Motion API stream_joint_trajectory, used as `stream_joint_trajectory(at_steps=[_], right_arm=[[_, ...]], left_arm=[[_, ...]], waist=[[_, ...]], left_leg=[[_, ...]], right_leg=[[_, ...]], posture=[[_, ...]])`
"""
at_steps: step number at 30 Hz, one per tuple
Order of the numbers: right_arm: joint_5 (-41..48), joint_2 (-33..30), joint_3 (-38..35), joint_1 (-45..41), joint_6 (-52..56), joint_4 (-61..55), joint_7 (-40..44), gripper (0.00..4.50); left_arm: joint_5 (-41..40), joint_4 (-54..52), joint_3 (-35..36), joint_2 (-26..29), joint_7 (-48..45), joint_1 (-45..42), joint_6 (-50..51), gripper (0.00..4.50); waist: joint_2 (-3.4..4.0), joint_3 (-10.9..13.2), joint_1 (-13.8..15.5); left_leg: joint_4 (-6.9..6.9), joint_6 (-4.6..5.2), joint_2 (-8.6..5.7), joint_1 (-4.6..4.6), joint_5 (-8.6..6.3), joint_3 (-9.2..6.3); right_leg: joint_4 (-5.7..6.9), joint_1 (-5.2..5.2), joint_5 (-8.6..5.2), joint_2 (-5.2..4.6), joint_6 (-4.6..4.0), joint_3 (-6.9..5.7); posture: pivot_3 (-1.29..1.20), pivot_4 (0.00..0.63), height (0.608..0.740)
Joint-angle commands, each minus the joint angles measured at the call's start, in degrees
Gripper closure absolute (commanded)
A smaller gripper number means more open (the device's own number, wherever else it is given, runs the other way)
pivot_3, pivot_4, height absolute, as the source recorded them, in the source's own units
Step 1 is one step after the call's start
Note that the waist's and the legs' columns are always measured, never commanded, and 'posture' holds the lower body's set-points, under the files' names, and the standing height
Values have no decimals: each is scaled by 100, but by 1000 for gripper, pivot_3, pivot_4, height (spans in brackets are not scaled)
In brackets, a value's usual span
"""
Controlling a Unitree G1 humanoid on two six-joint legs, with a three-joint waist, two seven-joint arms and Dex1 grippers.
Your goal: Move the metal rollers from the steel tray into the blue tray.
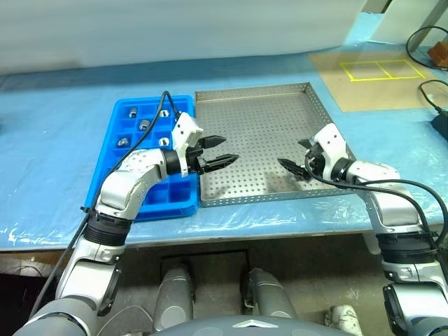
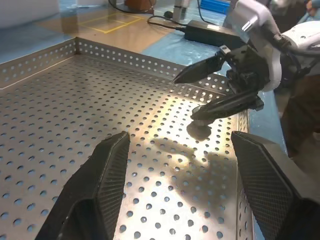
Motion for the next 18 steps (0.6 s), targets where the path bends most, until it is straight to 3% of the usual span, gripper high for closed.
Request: stream_joint_trajectory(at_steps=[1, 17, 18], right_arm=[[66, -22, -108, -18, -5, -195, -138, 165], [-99, 166, -46, -202, -698, 1847, -513, 165], [-80, 158, -44, -199, -724, 1881, -475, 340]], left_arm=[[82, 134, -41, -42, -156, -139, -185, 1070], [301, 162, 8, -68, -125, 90, -267, 1070], [325, 175, 13, -58, -108, 102, -287, 1070]], waist=[[1, 0, -59], [0, -2, -72], [0, -2, -72]], left_leg=[[0, 2, 0, 0, -1, 0], [24, 28, -4, 8, -17, 0], [25, 29, -4, 17, -18, -1]], right_leg=[[0, 0, 0, 0, 0, 0], [-6, 34, 0, -7, -1, -4], [-10, 46, 0, -8, -1, -5]], posture=[[-249, 150, 740], [-216, 150, 740], [-216, 150, 740]])
